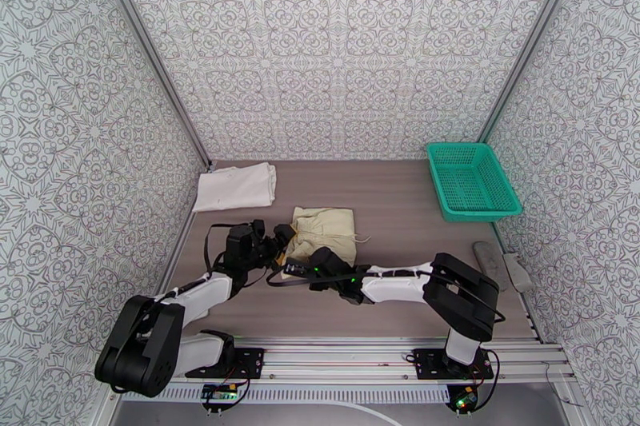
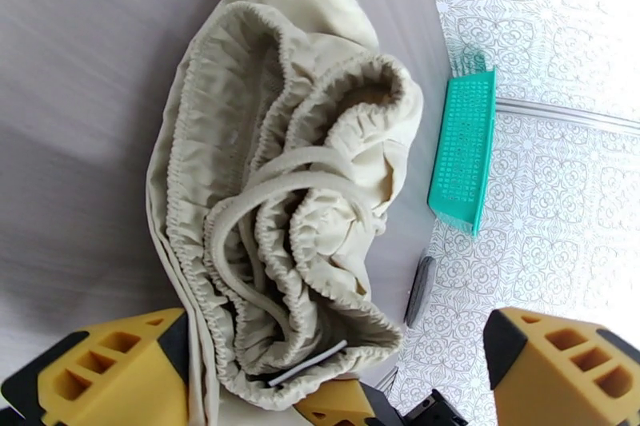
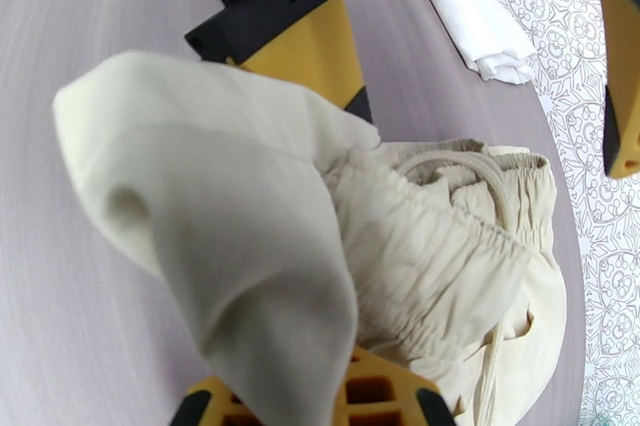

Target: Fold and stack the mixed laundry pile

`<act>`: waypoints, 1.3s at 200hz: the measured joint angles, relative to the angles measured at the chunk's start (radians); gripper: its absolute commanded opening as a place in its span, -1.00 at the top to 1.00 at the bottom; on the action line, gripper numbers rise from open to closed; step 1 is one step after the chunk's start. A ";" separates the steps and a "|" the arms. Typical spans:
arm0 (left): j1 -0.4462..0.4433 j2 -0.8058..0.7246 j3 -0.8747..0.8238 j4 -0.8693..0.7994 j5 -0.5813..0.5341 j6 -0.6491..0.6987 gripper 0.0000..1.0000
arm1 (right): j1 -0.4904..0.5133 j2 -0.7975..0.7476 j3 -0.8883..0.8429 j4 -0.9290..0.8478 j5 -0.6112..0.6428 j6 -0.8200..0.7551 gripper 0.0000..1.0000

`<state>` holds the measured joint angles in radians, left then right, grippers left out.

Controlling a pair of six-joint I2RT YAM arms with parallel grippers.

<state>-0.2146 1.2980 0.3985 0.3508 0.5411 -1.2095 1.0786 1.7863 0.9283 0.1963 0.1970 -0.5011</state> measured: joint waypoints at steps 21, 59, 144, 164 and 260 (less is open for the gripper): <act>-0.008 0.013 0.000 -0.031 -0.018 -0.009 -0.99 | -0.001 0.000 0.000 0.003 -0.001 0.000 1.00; -0.011 0.015 0.004 -0.080 -0.040 -0.018 -0.98 | -0.004 0.000 0.000 0.006 -0.005 0.000 1.00; -0.044 0.186 0.060 0.018 -0.041 -0.076 -0.99 | -0.007 0.000 0.000 0.006 -0.019 -0.001 1.00; -0.056 0.231 0.082 0.066 -0.042 -0.095 -0.99 | -0.007 0.000 0.000 0.006 -0.019 -0.001 1.00; -0.079 0.368 0.113 0.236 -0.045 -0.165 0.33 | -0.012 -0.018 -0.013 0.026 -0.017 -0.005 0.85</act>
<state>-0.2939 1.6661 0.5110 0.5865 0.4965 -1.3746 1.0668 1.7683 0.9150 0.2226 0.1799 -0.5056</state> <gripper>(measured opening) 0.458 0.087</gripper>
